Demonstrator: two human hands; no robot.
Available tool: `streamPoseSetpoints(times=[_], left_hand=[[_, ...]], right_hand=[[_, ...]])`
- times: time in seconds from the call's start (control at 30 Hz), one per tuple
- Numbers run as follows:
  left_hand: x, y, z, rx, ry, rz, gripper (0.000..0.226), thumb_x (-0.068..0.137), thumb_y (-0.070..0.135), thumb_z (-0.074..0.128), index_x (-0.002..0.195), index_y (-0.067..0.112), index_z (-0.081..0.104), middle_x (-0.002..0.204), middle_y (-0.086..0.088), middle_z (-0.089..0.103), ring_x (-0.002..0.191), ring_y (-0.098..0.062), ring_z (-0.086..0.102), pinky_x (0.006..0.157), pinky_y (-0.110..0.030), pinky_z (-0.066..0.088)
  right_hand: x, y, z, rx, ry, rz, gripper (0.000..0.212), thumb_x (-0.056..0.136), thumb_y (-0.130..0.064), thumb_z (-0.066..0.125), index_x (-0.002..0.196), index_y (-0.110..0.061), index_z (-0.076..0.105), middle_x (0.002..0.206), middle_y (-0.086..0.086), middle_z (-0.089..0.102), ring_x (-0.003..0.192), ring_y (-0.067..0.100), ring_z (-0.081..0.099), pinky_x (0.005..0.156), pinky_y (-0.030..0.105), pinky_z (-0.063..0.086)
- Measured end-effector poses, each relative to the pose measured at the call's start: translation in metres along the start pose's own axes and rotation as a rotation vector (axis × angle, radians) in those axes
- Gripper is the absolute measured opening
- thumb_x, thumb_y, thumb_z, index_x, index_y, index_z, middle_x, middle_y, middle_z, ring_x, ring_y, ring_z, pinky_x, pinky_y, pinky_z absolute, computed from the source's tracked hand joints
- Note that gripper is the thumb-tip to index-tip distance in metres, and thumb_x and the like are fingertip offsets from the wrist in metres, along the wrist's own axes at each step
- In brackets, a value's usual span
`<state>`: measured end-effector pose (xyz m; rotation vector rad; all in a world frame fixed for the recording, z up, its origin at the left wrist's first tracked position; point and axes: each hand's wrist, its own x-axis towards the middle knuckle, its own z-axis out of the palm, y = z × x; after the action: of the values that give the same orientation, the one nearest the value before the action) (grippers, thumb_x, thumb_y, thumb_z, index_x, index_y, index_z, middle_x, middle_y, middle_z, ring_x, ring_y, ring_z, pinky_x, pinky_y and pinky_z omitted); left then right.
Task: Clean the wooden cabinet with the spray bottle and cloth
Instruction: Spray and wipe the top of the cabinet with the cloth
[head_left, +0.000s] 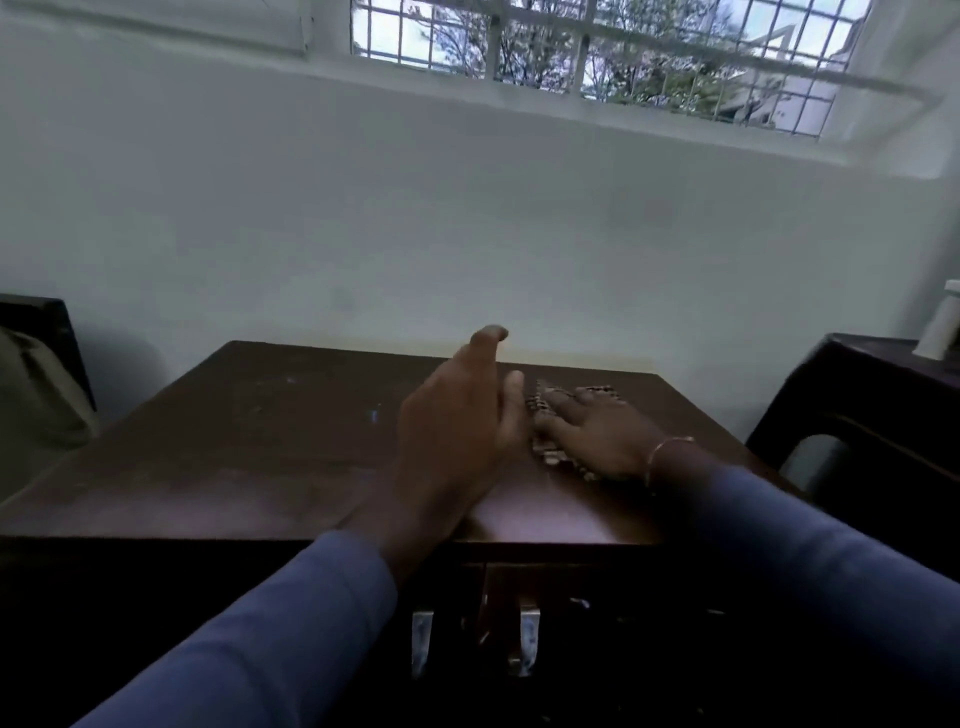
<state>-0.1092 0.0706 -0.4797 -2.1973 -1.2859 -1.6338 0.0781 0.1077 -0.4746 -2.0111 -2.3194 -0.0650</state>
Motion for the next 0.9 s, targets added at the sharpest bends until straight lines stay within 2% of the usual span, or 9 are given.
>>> streamPoseSetpoints(times=[0.17, 0.33, 0.43, 0.53, 0.57, 0.67, 0.73, 0.83, 0.9], left_hand=[[-0.001, -0.002, -0.002, -0.046, -0.08, -0.031, 0.028, 0.098, 0.038, 0.047, 0.119, 0.02, 0.052, 0.101, -0.001, 0.062, 0.096, -0.021, 0.058, 0.079, -0.035, 0.046], [-0.001, 0.0, 0.0, 0.077, -0.316, -0.012, 0.022, 0.1, 0.04, 0.037, 0.085, 0.024, 0.037, 0.079, -0.003, 0.058, 0.081, -0.031, 0.062, 0.063, -0.036, 0.042], [-0.002, 0.003, 0.0, 0.007, -0.421, 0.113, 0.021, 0.099, 0.041, 0.034, 0.085, 0.025, 0.038, 0.077, -0.001, 0.056, 0.077, -0.028, 0.06, 0.062, -0.035, 0.039], [-0.003, -0.001, 0.0, -0.024, -0.513, 0.189, 0.027, 0.096, 0.043, 0.031, 0.079, 0.025, 0.041, 0.074, 0.0, 0.057, 0.073, -0.025, 0.059, 0.063, -0.036, 0.042], [-0.004, -0.001, 0.001, -0.016, -0.536, 0.184, 0.029, 0.097, 0.043, 0.032, 0.077, 0.024, 0.041, 0.07, 0.002, 0.051, 0.071, -0.024, 0.056, 0.062, -0.035, 0.039], [-0.005, -0.003, 0.005, 0.027, -0.518, 0.188, 0.033, 0.097, 0.042, 0.036, 0.073, 0.021, 0.042, 0.063, 0.004, 0.041, 0.063, -0.021, 0.046, 0.061, -0.032, 0.03], [-0.004, -0.004, 0.006, 0.039, -0.532, 0.173, 0.035, 0.097, 0.042, 0.036, 0.07, 0.021, 0.04, 0.062, 0.004, 0.041, 0.061, -0.018, 0.042, 0.06, -0.032, 0.028], [-0.004, -0.002, 0.006, 0.041, -0.534, 0.181, 0.034, 0.097, 0.042, 0.038, 0.07, 0.02, 0.041, 0.072, 0.004, 0.05, 0.071, -0.018, 0.05, 0.063, -0.031, 0.031], [-0.006, -0.001, 0.003, 0.042, -0.53, 0.174, 0.031, 0.096, 0.041, 0.04, 0.076, 0.019, 0.046, 0.078, 0.0, 0.055, 0.079, -0.024, 0.056, 0.064, -0.031, 0.034]], right_hand=[[-0.024, -0.029, -0.004, 0.228, -0.018, -0.415, 0.047, 0.099, -0.052, 0.032, 0.144, -0.039, 0.037, 0.154, -0.018, 0.029, 0.133, -0.002, 0.027, 0.11, 0.028, 0.027], [0.054, 0.008, -0.007, 0.011, -0.021, -0.01, 0.068, 0.093, -0.063, 0.027, 0.152, -0.031, 0.024, 0.159, 0.002, 0.025, 0.146, 0.024, 0.025, 0.118, 0.038, 0.019], [0.047, -0.032, -0.007, 0.064, 0.005, -0.262, 0.059, 0.096, -0.04, 0.039, 0.148, -0.012, 0.035, 0.152, 0.011, 0.037, 0.139, 0.026, 0.034, 0.113, 0.029, 0.024], [0.05, -0.023, -0.008, 0.132, -0.089, -0.418, 0.044, 0.101, -0.014, 0.047, 0.143, -0.004, 0.04, 0.148, 0.004, 0.039, 0.135, 0.009, 0.032, 0.107, 0.007, 0.018], [0.058, -0.011, -0.008, 0.119, -0.09, -0.42, 0.044, 0.102, -0.021, 0.045, 0.145, -0.009, 0.04, 0.149, -0.001, 0.037, 0.135, 0.006, 0.031, 0.107, 0.008, 0.018], [0.101, 0.018, -0.003, -0.026, -0.001, -0.062, 0.07, 0.089, -0.067, 0.027, 0.15, -0.033, 0.031, 0.155, 0.006, 0.034, 0.14, 0.025, 0.036, 0.115, 0.034, 0.026], [0.108, 0.007, 0.005, -0.088, 0.011, -0.106, 0.064, 0.094, -0.061, 0.022, 0.151, -0.031, 0.029, 0.159, 0.007, 0.024, 0.142, 0.028, 0.031, 0.117, 0.04, 0.023], [0.081, -0.007, 0.009, 0.009, -0.051, -0.387, 0.046, 0.105, -0.032, 0.032, 0.149, -0.019, 0.033, 0.159, 0.0, 0.022, 0.145, 0.016, 0.02, 0.118, 0.025, 0.009], [0.075, 0.018, 0.002, 0.101, -0.111, -0.371, 0.043, 0.104, -0.034, 0.038, 0.147, -0.029, 0.036, 0.151, -0.008, 0.034, 0.137, 0.008, 0.031, 0.113, 0.02, 0.021]])
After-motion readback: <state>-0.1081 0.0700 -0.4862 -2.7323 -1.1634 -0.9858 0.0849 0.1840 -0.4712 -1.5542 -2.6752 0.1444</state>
